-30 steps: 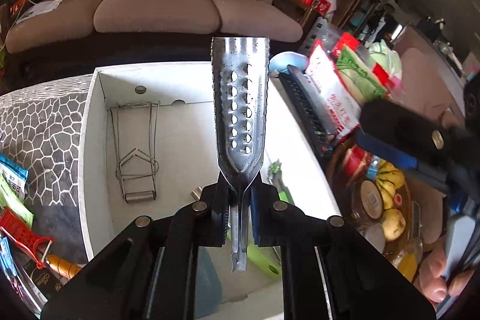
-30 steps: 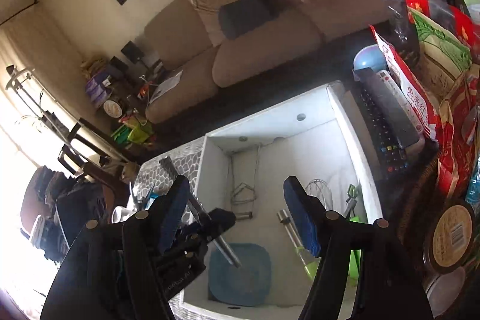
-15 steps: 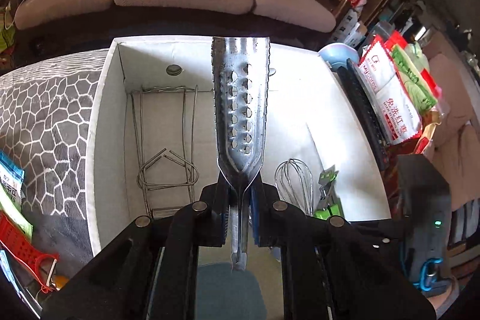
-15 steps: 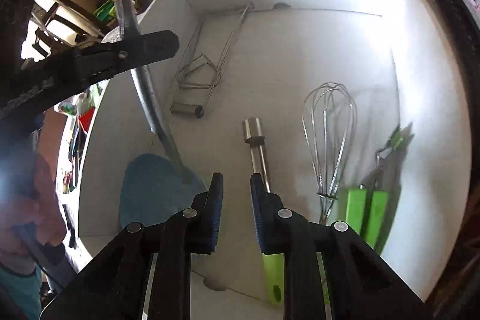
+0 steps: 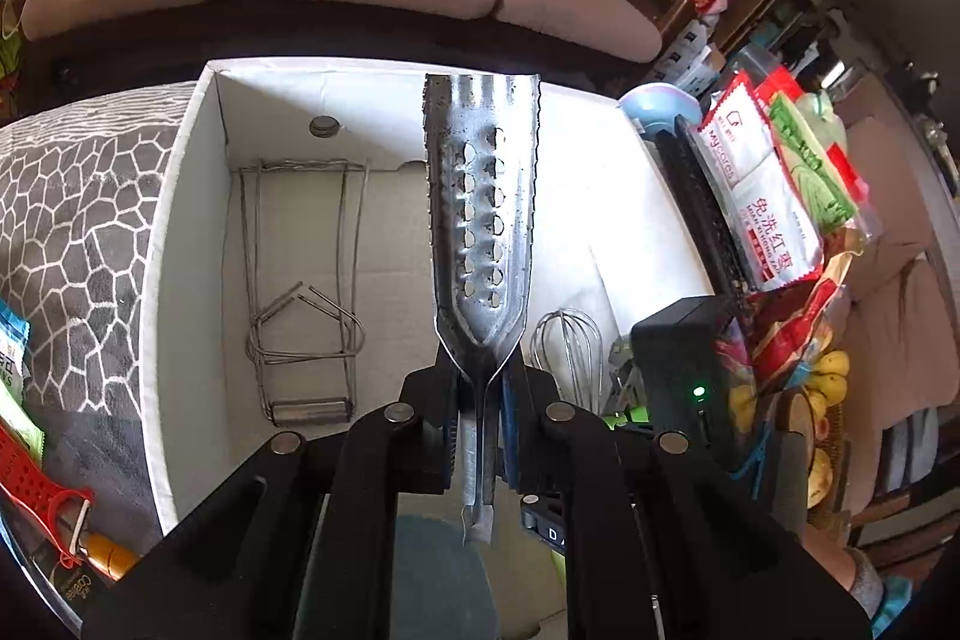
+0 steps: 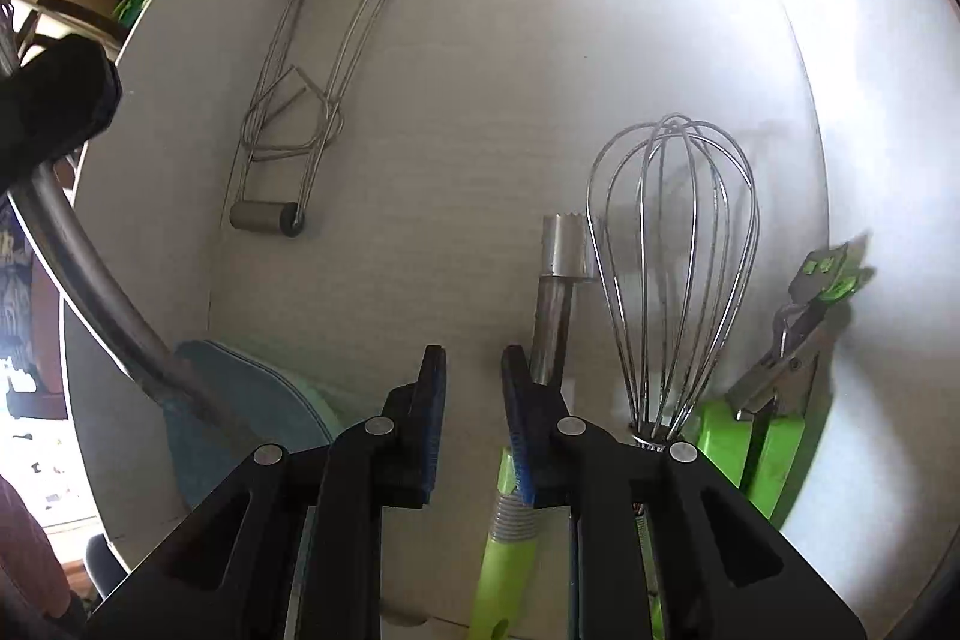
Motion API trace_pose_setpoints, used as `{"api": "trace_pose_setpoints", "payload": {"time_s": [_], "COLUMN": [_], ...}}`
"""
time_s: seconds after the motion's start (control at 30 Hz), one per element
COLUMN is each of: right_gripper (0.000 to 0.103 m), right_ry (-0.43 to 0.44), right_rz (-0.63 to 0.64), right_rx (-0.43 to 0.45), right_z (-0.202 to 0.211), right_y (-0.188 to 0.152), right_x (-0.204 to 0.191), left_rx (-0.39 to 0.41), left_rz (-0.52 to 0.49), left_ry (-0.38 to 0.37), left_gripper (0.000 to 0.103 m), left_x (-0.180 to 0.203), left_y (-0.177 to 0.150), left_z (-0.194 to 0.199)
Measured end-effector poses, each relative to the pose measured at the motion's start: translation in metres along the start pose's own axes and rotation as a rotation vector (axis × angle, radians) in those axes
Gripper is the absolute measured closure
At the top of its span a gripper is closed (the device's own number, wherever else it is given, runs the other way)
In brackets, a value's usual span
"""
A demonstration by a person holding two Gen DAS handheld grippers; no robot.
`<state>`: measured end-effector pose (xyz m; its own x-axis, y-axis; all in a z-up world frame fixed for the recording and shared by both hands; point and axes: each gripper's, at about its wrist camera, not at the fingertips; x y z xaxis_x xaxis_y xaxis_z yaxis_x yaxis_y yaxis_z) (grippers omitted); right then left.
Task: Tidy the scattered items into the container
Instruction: 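Carry the slotted spatula into the white box with the left tool and lower it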
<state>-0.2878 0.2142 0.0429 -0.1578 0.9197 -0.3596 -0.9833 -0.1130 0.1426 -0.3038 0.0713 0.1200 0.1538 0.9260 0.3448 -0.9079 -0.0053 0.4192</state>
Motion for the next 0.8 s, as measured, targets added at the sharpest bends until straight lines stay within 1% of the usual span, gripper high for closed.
{"api": "trace_pose_setpoints", "payload": {"time_s": [0.07, 0.17, 0.23, 0.3, 0.37, 0.47, 0.53, 0.6, 0.67, 0.73, 0.77, 0.8], "right_gripper": [0.082, 0.08, 0.073, 0.066, 0.066, 0.066, 0.066, 0.066, 0.066, 0.066, 0.066, 0.066], "right_ry": [0.041, 0.017, 0.019, 0.015, 0.018, 0.034, 0.035, 0.031, 0.039, 0.037, 0.041, 0.045], "right_rz": [-0.028, -0.039, -0.036, -0.022, -0.001, 0.008, 0.005, 0.0, -0.007, -0.009, -0.01, -0.011], "right_rx": [0.09, 0.232, 0.294, 0.338, 0.364, 0.393, 0.405, 0.408, 0.4, 0.39, 0.386, 0.383], "right_z": [0.031, 0.084, 0.112, 0.132, 0.148, 0.161, 0.162, 0.16, 0.155, 0.149, 0.147, 0.146], "right_y": [-0.009, -0.026, -0.038, -0.048, -0.057, -0.069, -0.058, -0.06, -0.061, -0.062, -0.063, -0.065], "right_x": [0.006, 0.009, 0.012, 0.012, 0.007, 0.011, 0.0, 0.001, 0.005, 0.006, 0.006, 0.006], "left_rx": [-0.029, -0.094, -0.138, -0.175, -0.203, -0.233, -0.259, -0.275, -0.272, -0.306, -0.325, -0.346], "left_rz": [0.003, 0.004, 0.002, 0.006, 0.017, 0.032, 0.045, 0.047, 0.051, 0.061, 0.071, 0.082], "left_ry": [-0.006, 0.007, 0.041, 0.068, 0.089, 0.122, 0.142, 0.167, 0.204, 0.24, 0.239, 0.225], "left_gripper": [0.092, 0.092, 0.092, 0.092, 0.092, 0.092, 0.092, 0.092, 0.092, 0.092, 0.089, 0.078], "left_x": [0.009, 0.021, 0.026, 0.028, 0.029, 0.032, 0.032, 0.033, 0.033, 0.031, 0.029, 0.028], "left_y": [-0.004, -0.013, -0.021, -0.029, -0.036, -0.045, -0.051, -0.055, -0.052, -0.051, -0.052, -0.052], "left_z": [-0.008, -0.025, -0.04, -0.053, -0.063, -0.076, -0.085, -0.089, -0.086, -0.088, -0.089, -0.09]}}
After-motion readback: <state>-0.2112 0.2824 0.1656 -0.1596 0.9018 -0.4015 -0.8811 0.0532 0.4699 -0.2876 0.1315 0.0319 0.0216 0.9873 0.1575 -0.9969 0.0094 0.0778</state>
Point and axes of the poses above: each gripper's, at about its wrist camera, not at the fingertips, and z roughly against the way its jaws point, x to its right, y to its top, and after that the axes turned 3 degrees about y, right-handed
